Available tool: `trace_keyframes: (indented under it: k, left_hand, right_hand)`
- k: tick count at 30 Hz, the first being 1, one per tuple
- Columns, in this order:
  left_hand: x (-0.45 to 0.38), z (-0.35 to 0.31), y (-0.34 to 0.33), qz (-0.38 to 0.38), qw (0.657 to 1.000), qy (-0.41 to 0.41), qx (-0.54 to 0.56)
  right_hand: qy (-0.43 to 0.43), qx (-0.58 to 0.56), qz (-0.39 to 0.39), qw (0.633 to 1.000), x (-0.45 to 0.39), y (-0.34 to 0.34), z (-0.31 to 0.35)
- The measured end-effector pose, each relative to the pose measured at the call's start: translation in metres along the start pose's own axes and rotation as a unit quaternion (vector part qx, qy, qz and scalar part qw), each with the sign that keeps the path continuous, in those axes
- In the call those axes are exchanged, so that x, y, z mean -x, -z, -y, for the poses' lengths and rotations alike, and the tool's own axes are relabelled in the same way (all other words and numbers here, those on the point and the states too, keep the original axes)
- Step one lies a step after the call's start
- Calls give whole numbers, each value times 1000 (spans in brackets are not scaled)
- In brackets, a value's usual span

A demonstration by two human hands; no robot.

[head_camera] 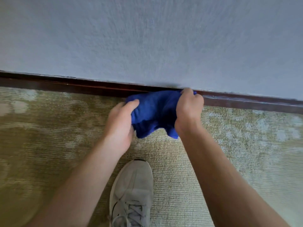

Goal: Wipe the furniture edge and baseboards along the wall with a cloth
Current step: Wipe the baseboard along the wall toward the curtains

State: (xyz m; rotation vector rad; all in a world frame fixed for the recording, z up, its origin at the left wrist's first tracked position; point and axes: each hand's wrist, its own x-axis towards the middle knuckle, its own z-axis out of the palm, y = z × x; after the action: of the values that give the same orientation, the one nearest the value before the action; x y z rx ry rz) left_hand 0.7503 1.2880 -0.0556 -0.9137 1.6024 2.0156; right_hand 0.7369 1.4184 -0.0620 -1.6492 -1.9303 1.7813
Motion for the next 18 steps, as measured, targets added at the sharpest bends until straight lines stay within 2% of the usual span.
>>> trace_keyframes:
  k: [2,4,7,9,11,13,16,18]
  left_hand:
    - [8,8,-16,35,996,-22,-75]
    - [7,11,-14,-7,995,-33,-96]
    - [1,9,10,-123,992,-10,-28]
    - [0,8,26,-149,989,6,22]
    - [4,5,33,-132,991,15,26]
    - [14,2,28,-80,996,40,6]
    - [41,2,0,27,994,97,-52]
    - [67,6,-28,73,987,96,-102]
  right_hand:
    - [-9,12,-46,999,-8,14,5]
    - [-2,39,-31,999,-4,7,7]
    - [12,87,77,993,25,-25,4]
    - [13,99,182,978,39,-41,5]
    - [6,98,276,956,43,-37,11]
    - [-10,114,330,937,38,-7,18]
    - [-39,137,299,944,19,71,26]
    - [-46,152,254,954,10,123,33]
